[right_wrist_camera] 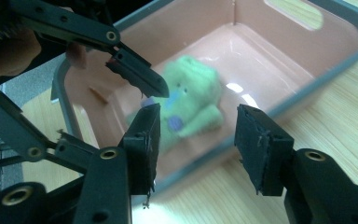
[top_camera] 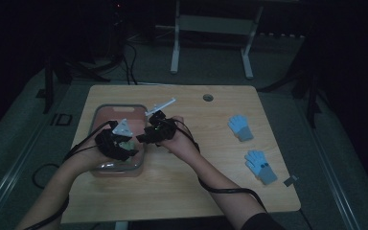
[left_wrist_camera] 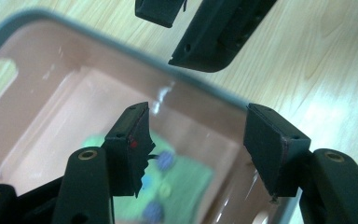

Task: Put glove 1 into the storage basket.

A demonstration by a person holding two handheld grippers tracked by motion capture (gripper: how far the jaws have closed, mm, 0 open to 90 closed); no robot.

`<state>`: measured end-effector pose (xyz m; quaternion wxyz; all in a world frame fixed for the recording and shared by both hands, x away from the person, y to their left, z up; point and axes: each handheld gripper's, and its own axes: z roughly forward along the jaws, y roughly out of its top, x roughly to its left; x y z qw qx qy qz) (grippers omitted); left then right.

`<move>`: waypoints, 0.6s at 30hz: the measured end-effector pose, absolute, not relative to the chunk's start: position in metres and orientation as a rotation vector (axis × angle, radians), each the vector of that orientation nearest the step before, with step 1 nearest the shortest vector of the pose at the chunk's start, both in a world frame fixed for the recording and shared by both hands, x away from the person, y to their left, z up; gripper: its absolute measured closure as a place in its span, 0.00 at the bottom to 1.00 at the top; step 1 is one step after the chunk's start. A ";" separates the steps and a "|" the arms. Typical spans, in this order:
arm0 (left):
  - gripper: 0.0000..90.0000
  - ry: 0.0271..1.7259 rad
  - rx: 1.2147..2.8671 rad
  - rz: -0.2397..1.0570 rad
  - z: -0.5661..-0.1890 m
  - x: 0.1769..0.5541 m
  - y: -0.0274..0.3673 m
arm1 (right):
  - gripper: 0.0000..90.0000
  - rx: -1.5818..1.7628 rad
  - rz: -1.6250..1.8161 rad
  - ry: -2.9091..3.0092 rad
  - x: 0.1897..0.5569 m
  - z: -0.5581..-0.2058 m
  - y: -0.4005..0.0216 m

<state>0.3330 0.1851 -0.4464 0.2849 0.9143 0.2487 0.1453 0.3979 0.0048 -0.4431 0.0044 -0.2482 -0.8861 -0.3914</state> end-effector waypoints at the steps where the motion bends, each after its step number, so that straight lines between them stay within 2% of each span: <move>1: 0.46 0.657 2.449 0.395 -0.445 0.332 0.180 | 0.56 -0.785 -1.229 -2.781 0.398 -0.443 0.000; 5: 0.48 0.634 2.443 0.357 -0.444 0.332 0.163 | 0.56 -0.806 -1.228 -2.785 0.396 -0.445 -0.020; 18: 0.49 0.607 2.475 0.364 -0.453 0.334 0.110 | 0.57 -0.904 -1.261 -2.813 0.394 -0.451 -0.091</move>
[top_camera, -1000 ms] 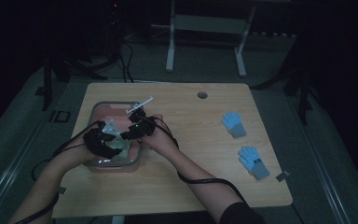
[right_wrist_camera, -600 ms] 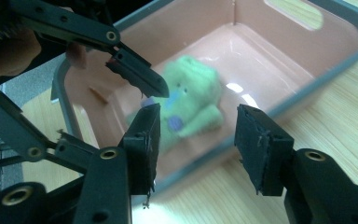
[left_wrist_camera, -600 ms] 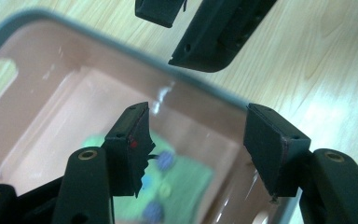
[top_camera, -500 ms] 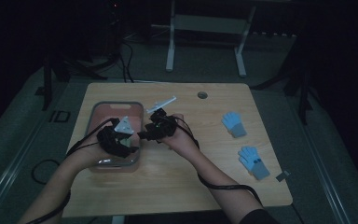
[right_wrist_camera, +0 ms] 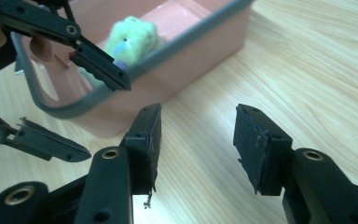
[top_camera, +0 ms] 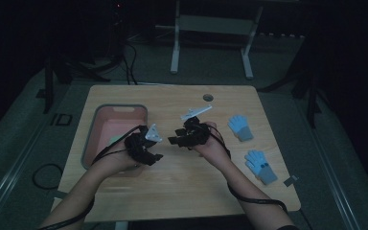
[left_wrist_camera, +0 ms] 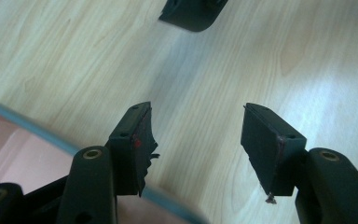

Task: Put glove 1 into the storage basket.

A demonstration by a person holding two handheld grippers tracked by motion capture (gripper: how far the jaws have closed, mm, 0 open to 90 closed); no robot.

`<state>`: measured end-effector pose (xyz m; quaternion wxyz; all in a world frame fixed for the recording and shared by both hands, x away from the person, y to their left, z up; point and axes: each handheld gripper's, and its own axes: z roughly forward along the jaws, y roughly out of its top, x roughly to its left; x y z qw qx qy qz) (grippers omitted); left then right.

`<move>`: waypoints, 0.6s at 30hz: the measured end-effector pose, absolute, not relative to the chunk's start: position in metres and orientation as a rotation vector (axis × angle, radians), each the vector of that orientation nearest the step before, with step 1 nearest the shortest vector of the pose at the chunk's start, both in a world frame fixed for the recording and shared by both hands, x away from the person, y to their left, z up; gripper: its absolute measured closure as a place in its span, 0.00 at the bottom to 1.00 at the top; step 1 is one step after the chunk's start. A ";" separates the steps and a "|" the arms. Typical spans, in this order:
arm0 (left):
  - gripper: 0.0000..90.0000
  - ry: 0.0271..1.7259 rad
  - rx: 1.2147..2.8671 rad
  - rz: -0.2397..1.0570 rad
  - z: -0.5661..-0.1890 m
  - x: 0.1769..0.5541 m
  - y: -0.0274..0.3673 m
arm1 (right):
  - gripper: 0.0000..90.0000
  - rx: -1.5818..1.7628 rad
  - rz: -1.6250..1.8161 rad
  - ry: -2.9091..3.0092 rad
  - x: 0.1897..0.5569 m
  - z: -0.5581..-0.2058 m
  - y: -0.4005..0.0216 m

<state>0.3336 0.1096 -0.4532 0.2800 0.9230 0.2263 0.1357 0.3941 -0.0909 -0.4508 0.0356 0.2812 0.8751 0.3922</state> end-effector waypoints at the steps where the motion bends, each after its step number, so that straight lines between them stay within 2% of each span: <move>1: 0.48 0.602 2.480 0.369 -0.454 0.333 0.106 | 0.57 0.869 1.204 2.683 0.394 -0.451 -0.095; 4: 0.42 0.627 2.482 0.343 -0.456 0.335 0.097 | 0.57 0.874 1.199 2.680 0.393 -0.451 -0.104; 6: 0.24 0.643 2.484 0.289 -0.458 0.337 0.093 | 0.57 0.883 1.185 2.664 0.392 -0.451 -0.117; 8: 0.17 0.626 2.494 0.315 -0.460 0.335 0.087 | 0.57 0.905 1.197 2.650 0.392 -0.452 -0.125; 18: 0.16 0.497 2.479 0.339 -0.472 0.318 0.061 | 0.56 0.910 1.164 2.623 0.387 -0.467 -0.158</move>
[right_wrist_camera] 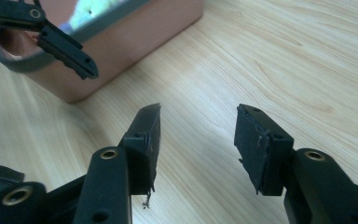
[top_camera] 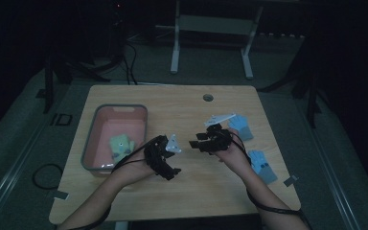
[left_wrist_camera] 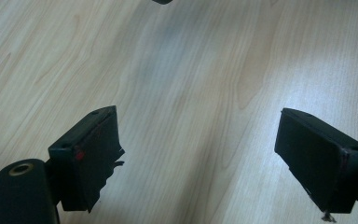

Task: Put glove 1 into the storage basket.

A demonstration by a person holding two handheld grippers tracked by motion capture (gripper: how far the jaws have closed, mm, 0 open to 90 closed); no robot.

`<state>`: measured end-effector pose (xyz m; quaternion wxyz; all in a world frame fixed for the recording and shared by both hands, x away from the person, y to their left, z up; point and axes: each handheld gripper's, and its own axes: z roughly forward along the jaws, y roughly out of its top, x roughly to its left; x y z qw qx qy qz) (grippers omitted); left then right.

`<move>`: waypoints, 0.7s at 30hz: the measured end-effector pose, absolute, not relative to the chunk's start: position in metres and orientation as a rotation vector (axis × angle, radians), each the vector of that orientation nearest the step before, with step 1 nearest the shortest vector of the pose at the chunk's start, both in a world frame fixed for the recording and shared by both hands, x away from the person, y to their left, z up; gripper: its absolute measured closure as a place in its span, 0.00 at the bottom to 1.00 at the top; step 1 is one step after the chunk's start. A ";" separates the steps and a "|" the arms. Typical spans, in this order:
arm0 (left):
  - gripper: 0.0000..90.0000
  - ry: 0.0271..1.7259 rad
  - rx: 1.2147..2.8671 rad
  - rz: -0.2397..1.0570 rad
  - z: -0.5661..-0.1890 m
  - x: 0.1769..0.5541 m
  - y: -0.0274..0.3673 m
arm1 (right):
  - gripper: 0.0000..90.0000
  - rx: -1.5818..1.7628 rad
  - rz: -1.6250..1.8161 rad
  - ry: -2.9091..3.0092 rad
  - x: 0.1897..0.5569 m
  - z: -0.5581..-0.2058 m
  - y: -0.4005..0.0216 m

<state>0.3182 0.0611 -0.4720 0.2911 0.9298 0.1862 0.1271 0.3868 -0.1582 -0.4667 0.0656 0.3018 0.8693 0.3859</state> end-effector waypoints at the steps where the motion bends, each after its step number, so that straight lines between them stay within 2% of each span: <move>1: 0.16 0.491 2.476 0.336 -0.474 0.317 0.060 | 0.56 0.912 1.163 2.620 0.386 -0.468 -0.161; 12: 0.16 0.435 2.466 0.326 -0.506 0.295 0.048 | 0.57 0.906 1.141 2.593 0.379 -0.478 -0.197; 16: 0.16 0.447 2.467 0.363 -0.517 0.292 0.048 | 0.57 0.913 1.123 2.579 0.377 -0.482 -0.210; 21: 0.08 0.507 2.425 0.344 -0.530 0.288 0.049 | 0.57 0.911 1.094 2.570 0.375 -0.489 -0.227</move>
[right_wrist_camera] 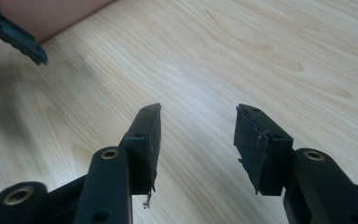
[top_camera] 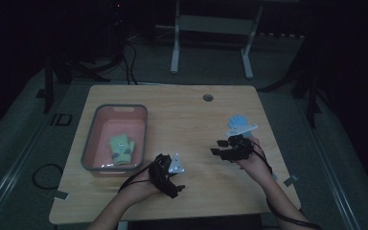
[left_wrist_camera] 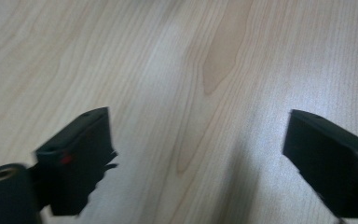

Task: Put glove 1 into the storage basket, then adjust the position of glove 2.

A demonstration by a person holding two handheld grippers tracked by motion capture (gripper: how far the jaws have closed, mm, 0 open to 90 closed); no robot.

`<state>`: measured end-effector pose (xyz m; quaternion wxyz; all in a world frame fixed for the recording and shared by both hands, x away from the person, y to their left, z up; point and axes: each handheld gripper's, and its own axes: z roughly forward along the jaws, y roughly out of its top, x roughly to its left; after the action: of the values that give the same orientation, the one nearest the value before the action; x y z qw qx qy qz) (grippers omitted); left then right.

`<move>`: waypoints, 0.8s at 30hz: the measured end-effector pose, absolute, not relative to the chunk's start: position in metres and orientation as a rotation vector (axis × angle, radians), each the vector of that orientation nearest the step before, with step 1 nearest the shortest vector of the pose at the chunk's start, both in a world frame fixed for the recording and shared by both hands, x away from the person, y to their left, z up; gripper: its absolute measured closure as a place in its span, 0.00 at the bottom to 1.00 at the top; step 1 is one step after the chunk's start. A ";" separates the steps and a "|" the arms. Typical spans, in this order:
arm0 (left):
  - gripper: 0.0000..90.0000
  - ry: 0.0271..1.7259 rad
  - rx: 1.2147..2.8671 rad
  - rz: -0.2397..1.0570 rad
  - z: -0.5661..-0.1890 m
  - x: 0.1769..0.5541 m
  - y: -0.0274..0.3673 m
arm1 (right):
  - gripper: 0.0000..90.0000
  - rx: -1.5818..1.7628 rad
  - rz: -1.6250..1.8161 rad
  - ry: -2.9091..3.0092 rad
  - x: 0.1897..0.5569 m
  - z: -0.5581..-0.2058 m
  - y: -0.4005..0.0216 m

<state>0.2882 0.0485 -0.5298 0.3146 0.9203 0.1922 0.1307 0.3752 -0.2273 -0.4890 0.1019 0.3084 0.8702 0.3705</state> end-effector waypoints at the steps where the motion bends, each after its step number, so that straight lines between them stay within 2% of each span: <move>1: 0.08 0.511 2.417 0.343 -0.532 0.287 0.048 | 0.57 0.916 1.090 2.568 0.375 -0.491 -0.231; 13: 0.07 0.497 2.409 0.325 -0.550 0.279 0.044 | 0.57 0.996 1.042 2.482 0.385 -0.498 -0.277; 16: 0.07 0.501 2.427 0.394 -0.554 0.275 0.047 | 0.57 1.019 1.026 2.458 0.391 -0.497 -0.288; 19: 0.07 0.540 2.398 0.352 -0.557 0.273 0.051 | 0.58 1.030 1.028 2.438 0.397 -0.496 -0.297; 24: 0.07 0.587 2.367 0.373 -0.557 0.269 0.057 | 0.60 1.046 0.988 2.399 0.412 -0.494 -0.306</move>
<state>0.2689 0.0567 -0.5572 0.3309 0.9054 0.2243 0.1428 0.4122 -0.3057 -0.4945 0.1713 0.3685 0.8448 0.3481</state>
